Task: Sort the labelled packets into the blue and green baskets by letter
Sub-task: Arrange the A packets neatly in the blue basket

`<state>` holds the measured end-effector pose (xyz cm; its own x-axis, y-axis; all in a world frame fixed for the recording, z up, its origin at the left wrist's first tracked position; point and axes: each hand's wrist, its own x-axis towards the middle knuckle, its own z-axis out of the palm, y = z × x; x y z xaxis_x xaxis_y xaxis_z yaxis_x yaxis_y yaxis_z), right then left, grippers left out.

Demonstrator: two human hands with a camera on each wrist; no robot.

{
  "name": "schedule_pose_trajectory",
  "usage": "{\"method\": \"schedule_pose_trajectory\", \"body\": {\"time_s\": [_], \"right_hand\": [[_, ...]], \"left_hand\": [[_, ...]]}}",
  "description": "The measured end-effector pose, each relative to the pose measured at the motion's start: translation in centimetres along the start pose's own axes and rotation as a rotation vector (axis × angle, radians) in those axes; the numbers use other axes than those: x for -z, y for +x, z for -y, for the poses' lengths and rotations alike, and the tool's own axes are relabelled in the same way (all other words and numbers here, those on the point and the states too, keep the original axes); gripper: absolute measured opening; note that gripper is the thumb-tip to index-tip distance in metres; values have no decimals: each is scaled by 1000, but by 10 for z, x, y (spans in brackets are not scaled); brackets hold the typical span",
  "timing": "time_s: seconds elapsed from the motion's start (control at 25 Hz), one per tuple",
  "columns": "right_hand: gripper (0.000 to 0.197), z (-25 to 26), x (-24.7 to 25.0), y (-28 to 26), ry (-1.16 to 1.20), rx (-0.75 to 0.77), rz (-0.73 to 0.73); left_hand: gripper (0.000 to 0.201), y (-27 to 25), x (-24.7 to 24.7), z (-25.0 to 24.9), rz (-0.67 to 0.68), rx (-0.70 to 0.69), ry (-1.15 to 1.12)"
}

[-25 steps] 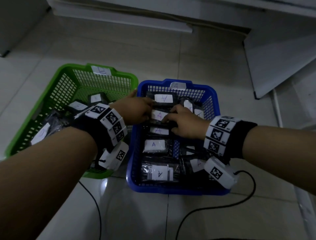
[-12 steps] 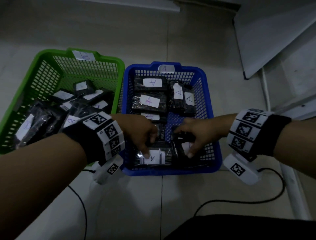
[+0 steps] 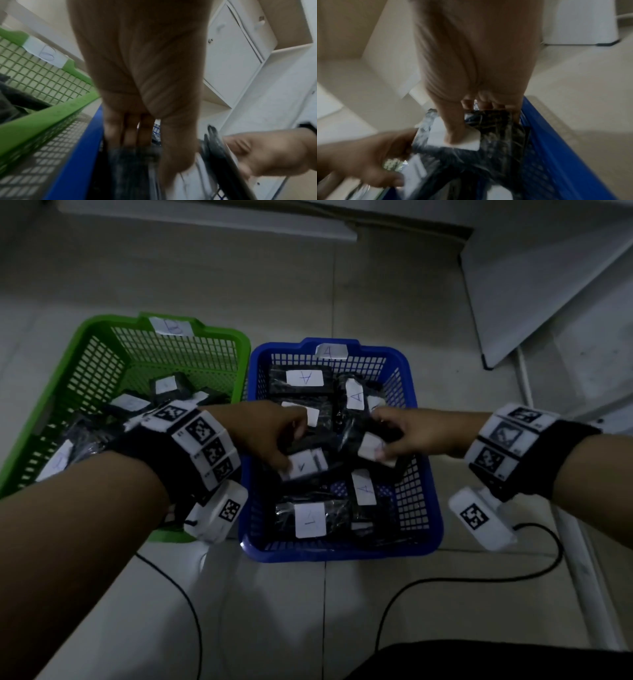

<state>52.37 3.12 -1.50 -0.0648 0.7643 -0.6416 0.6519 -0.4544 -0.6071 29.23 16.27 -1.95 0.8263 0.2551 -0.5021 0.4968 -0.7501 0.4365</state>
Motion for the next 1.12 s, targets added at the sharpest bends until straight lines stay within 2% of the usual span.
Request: {"method": "schedule_pose_trajectory", "body": {"time_s": [0.08, 0.16, 0.24, 0.4, 0.52, 0.6, 0.76, 0.84, 0.92, 0.96, 1.04, 1.12], "right_hand": [[44, 3, 10, 1, 222, -11, -97], [41, 6, 14, 3, 302, -1, -140], [41, 8, 12, 5, 300, 3, -153], [47, 3, 3, 10, 309, -37, -271], [48, -3, -1, 14, 272, -56, -258], [42, -3, -3, 14, 263, -49, -241], [40, -2, -6, 12, 264, -71, -329], [32, -1, -11, 10, 226, -119, -378], [9, 0, -22, 8, 370, -188, -358], [8, 0, -28, 7, 491, -235, -313], [14, 1, -44, 6, 640, -315, -235], [24, -8, -53, 15, 541, -358, -225]], "left_hand": [[37, 3, 4, 5, -144, 21, 95], [33, 8, 1, 7, -146, 41, 169], [33, 12, -2, 7, -110, 64, 203], [34, 16, 1, 6, -58, 48, 244], [31, 16, 7, 6, -8, 73, 119], [32, 16, 8, 6, 1, 96, 111], [30, 17, 2, 6, -89, 80, 242], [29, 17, 0, 6, -101, 79, 273], [31, 16, 1, 6, -45, 109, 240], [31, 15, 3, 7, -23, 115, 231], [32, 14, 7, 8, 2, 105, 262], [35, 15, 8, 9, 28, 90, 317]]}}
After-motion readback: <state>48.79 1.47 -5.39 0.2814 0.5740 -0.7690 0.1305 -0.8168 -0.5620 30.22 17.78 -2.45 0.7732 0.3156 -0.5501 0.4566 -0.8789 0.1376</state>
